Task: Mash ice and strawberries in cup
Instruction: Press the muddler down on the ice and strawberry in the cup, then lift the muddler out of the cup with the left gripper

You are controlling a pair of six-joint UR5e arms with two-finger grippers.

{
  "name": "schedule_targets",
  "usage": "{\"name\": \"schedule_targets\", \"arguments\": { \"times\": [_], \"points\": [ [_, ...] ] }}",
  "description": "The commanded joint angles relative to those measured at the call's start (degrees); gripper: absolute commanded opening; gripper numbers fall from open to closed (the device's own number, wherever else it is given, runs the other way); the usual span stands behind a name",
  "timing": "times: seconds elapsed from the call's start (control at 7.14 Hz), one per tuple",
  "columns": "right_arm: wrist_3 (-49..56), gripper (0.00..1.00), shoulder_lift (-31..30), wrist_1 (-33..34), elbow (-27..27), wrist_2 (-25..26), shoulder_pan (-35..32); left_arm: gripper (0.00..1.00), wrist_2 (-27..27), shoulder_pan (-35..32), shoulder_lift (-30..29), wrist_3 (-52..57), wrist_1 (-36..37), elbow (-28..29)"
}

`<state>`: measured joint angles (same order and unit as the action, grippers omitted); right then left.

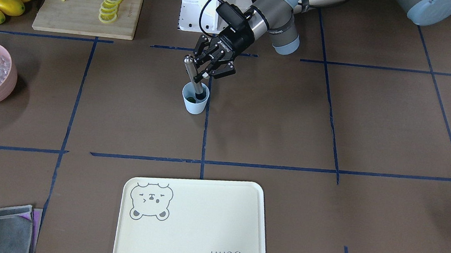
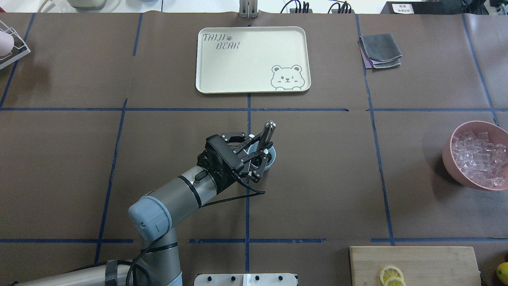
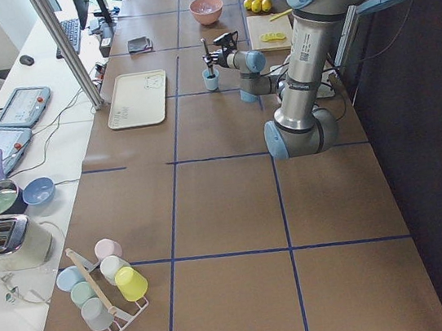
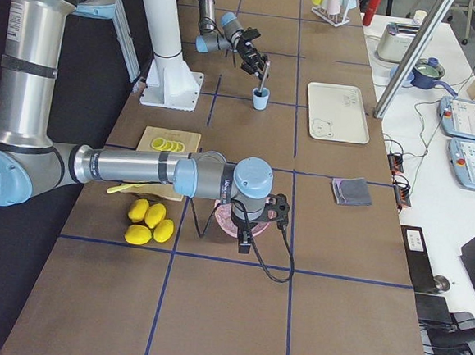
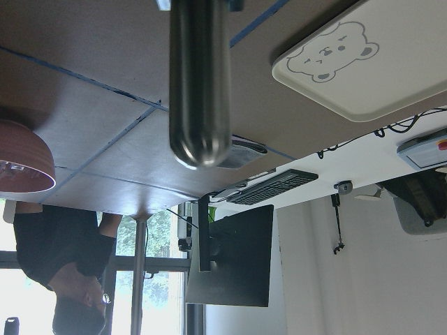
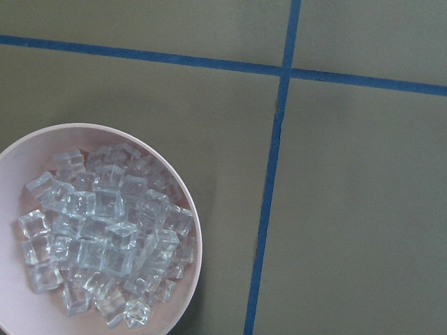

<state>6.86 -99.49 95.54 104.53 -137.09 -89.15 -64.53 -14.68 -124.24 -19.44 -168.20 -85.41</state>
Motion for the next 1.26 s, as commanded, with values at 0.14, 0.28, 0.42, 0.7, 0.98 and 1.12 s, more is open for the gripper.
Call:
{"name": "schedule_targets", "arguments": {
  "times": [0.14,0.28,0.42,0.7,0.98,1.12],
  "points": [
    [0.0,1.00,-0.1,0.0,0.1,0.0,-0.1,0.00,-0.6,-0.1,-0.3,-0.6,1.5,-6.3],
    [0.0,1.00,0.0,0.0,0.1,0.0,-0.1,0.00,-0.6,-0.4,-0.4,-0.8,6.0,-8.9],
    [0.0,1.00,0.0,0.0,0.1,0.0,-0.1,0.00,-0.5,-1.4,-0.6,-2.0,13.2,-13.2],
    [0.0,1.00,0.0,0.0,0.1,0.0,-0.1,0.00,-0.7,-4.1,-0.7,-10.7,33.0,-21.2],
    [0.0,1.00,-0.1,0.0,0.0,0.2,0.0,0.00,-0.7,-6.2,0.4,-18.1,43.4,-23.0],
    [0.1,1.00,-0.1,0.0,-0.4,0.1,0.0,0.00,-3.5,-8.3,4.1,-22.1,44.4,-23.0]
  ]
}}
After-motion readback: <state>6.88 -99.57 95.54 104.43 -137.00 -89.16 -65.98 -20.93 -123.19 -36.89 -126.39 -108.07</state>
